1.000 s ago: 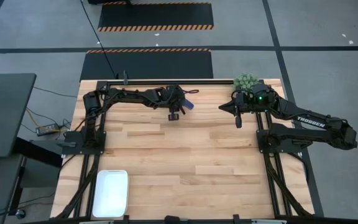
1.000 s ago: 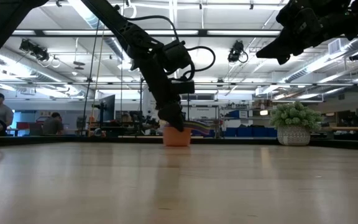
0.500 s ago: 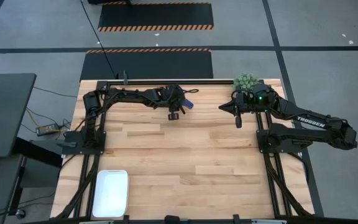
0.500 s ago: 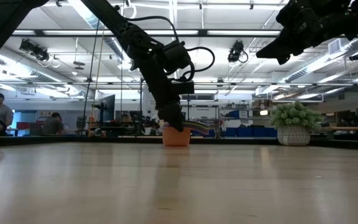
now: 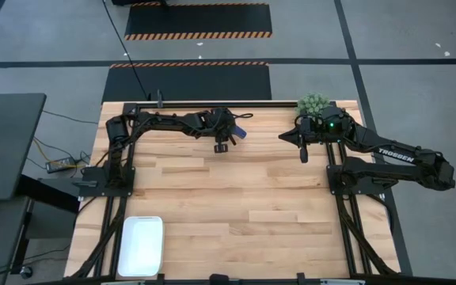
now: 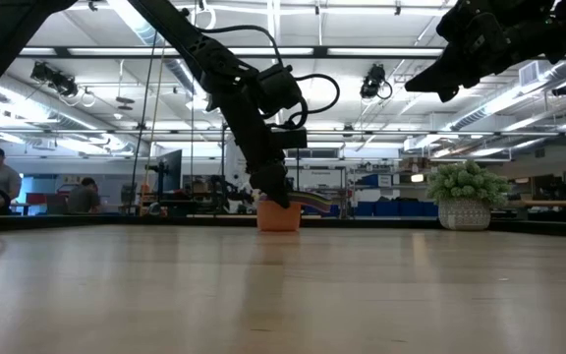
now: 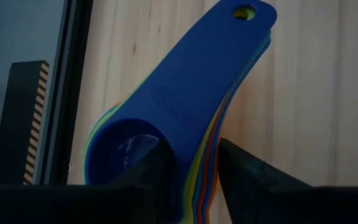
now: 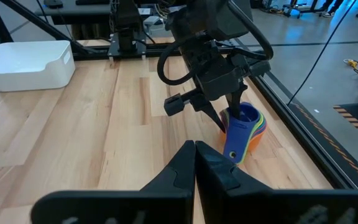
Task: Nest measuring cups in basket
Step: Put the stacked measuring cups into the white bin
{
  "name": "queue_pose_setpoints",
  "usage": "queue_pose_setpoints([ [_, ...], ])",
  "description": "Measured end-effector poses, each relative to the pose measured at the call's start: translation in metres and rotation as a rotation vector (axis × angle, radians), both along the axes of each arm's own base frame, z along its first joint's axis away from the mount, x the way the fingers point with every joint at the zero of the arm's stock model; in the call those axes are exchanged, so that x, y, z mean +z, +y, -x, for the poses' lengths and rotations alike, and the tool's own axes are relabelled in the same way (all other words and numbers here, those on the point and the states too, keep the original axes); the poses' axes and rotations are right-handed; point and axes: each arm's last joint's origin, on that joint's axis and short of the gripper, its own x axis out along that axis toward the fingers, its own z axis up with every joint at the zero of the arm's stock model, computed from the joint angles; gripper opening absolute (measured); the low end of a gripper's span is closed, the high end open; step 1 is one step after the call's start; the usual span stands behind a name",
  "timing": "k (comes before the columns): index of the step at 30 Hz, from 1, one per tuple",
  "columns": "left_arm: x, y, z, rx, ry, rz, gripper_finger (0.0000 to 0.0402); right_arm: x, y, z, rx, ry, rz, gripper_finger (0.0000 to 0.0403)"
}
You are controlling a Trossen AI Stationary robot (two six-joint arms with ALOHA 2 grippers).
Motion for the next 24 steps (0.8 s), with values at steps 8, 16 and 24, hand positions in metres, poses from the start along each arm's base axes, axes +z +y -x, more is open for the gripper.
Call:
queue_pose_setpoints([
  [8,0.0074,0.0017,-0.001,0.001,0.028,0.015,0.0121,0.0,0.0,0.0,0.0,0.0,0.0,0.0018],
  [16,0.0097,0.0044,0.0006,0.013,0.029,0.071,0.012,0.0,0.0001,0.0,0.0,0.0,0.0,0.0018],
  [24,0.01,0.0044,0.0003,0.014,0.025,0.072,0.0099,0.0,0.0,0.0,0.0,0.0,0.0,0.0018],
])
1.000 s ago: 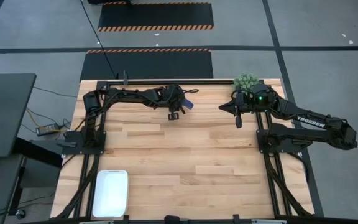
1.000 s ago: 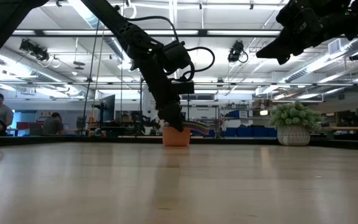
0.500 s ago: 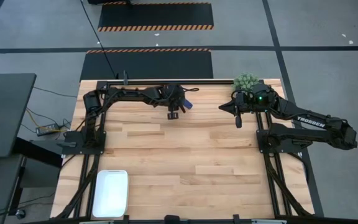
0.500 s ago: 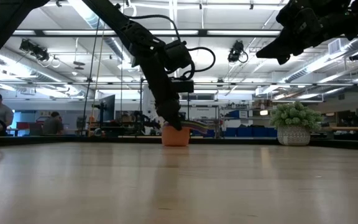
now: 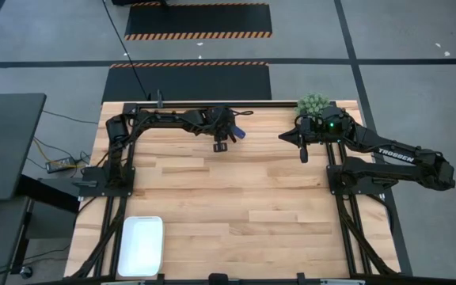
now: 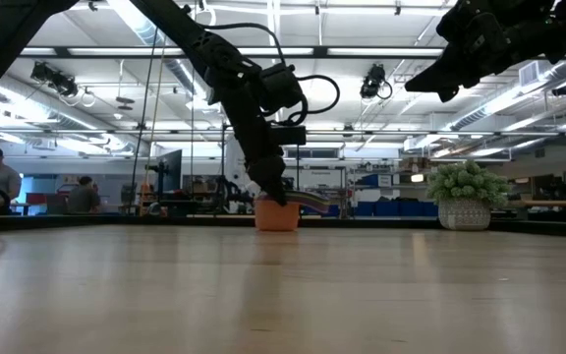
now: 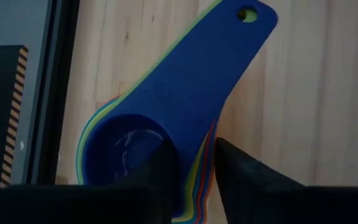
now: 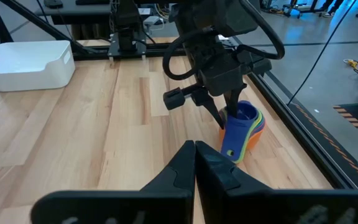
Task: Nest measuring cups in basket
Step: Put the stacked measuring cups into the white bin
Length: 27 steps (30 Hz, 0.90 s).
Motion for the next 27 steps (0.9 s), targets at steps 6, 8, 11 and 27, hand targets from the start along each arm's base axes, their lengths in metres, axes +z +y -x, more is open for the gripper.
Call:
queue_pose_setpoints([
  [6,0.0003,0.0004,-0.0001,0.012,-0.007,0.005,0.009,0.0,0.0,0.0,0.0,0.0,0.0,0.0018],
  [8,0.0003,0.0005,0.0,0.012,-0.007,0.005,0.0091,0.0,0.0,0.0,0.0,0.0,0.0,0.0018],
  [11,0.0003,0.0007,0.0001,0.01,-0.005,0.003,0.0092,0.0,0.0,0.0,0.0,0.0,0.0,0.0018],
  [27,0.0003,0.0011,0.0003,0.02,-0.008,0.005,0.0093,0.0,0.0,0.0,0.0,0.0,0.0,0.0018],
])
